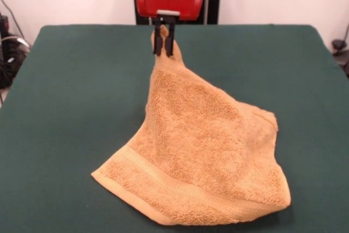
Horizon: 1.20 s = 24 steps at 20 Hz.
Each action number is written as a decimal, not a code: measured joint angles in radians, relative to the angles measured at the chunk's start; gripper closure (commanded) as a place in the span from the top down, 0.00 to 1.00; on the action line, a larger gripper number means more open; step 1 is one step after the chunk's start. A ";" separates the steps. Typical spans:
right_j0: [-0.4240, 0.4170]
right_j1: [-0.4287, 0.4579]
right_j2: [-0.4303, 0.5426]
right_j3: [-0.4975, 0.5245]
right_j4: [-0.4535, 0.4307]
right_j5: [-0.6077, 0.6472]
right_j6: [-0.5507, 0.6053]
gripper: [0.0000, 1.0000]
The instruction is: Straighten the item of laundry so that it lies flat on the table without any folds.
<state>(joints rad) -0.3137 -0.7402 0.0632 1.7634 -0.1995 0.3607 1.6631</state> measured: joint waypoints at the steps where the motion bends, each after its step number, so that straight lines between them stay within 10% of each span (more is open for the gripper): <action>1: -0.001 0.004 0.000 0.000 0.000 0.000 0.000 0.00; 24: -0.151 0.146 0.002 -0.234 -0.005 0.161 0.000 0.00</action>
<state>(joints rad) -0.4646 -0.5946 0.0649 1.5289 -0.2047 0.5215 1.6631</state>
